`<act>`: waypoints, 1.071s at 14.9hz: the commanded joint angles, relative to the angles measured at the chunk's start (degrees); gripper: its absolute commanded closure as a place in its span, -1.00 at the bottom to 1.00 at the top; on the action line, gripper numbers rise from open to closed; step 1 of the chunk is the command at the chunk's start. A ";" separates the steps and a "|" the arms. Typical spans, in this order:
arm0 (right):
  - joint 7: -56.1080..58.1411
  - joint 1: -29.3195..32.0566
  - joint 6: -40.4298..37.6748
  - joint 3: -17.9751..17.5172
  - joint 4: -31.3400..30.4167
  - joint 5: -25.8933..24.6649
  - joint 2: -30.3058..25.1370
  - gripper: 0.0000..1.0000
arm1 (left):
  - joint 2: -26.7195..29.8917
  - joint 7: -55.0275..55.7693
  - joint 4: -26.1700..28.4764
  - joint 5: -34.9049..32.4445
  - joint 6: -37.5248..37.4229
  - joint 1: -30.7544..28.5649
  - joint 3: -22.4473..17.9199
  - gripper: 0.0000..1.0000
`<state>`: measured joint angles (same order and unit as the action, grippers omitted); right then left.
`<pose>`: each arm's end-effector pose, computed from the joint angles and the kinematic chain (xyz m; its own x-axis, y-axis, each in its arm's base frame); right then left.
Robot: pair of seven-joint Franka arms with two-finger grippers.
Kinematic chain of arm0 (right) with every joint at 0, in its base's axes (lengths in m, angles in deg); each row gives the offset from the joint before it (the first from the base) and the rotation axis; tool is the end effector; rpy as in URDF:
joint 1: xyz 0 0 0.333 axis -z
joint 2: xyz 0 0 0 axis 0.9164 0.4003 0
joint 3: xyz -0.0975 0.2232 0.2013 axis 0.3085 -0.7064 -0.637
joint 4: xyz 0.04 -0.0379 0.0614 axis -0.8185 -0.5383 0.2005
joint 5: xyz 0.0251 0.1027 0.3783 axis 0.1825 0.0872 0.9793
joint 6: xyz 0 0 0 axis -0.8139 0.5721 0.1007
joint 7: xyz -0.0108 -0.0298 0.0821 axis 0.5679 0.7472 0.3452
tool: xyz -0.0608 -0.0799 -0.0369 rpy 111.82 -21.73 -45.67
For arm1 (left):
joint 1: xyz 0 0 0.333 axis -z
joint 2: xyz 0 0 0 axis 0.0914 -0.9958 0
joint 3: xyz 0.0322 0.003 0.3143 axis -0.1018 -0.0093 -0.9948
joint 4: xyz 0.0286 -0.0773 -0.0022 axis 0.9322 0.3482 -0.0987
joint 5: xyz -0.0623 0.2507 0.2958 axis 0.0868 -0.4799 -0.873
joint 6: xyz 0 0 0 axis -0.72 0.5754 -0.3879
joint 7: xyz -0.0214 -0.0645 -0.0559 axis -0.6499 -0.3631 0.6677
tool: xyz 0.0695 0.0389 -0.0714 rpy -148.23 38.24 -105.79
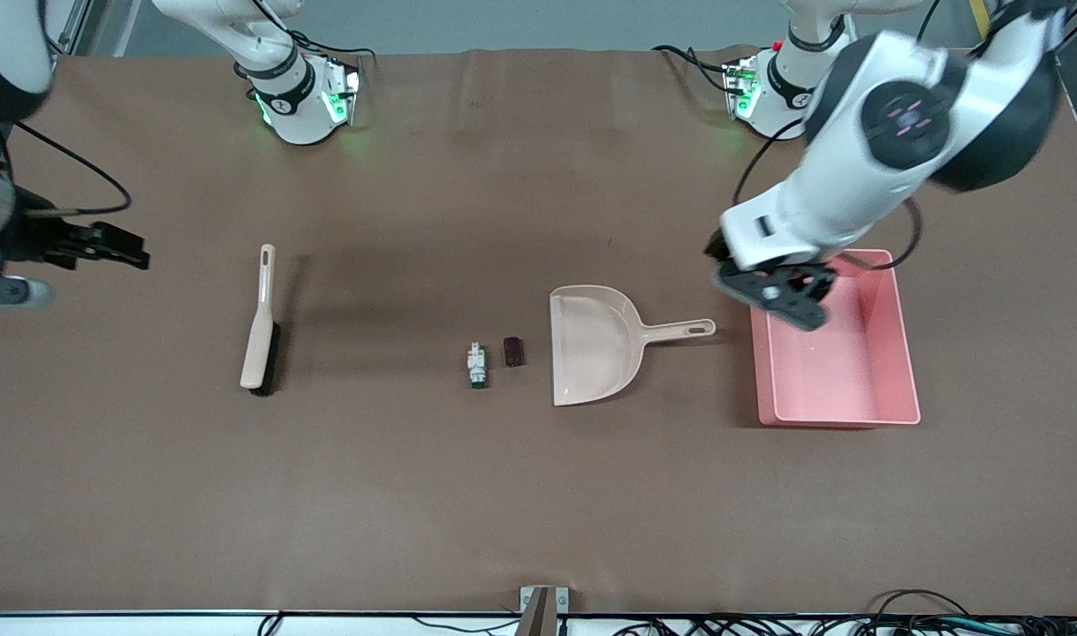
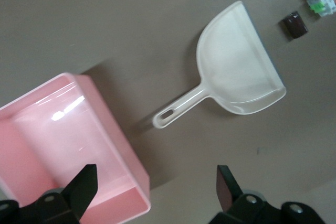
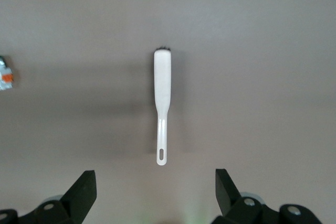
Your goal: Clean e-waste and dump in bin
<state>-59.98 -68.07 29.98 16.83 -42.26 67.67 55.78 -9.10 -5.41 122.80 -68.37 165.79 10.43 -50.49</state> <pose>0.5736 -0.0004 0.5444 0.9874 0.0090 -0.1582 0.0095 -1.0000 0.0027 0.5619 -0.2842 0.4798 0.8370 -0.5454 -0.0445 -0.5439 -0.8381 0.0421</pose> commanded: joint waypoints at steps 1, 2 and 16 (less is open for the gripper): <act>1.48 -2.28 6.53 0.09 -13.47 -3.40 -3.67 -1.00 | -6.28 0.17 -0.91 -7.38 3.62 6.13 0.96 -0.97; 1.13 -2.64 6.81 0.09 -16.21 -5.69 -3.76 -1.00 | -8.65 0.17 -0.91 -12.11 4.76 8.07 0.96 -0.95; -1.16 -1.32 56.88 0.35 -42.16 -2.90 3.60 -0.99 | -15.71 -18.64 9.73 -22.71 16.28 7.29 1.93 -0.69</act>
<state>-60.45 -69.87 82.02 17.42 -83.49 64.25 56.83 -24.28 -22.49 131.93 -89.68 181.17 18.54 -49.12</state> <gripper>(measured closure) 0.004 0.137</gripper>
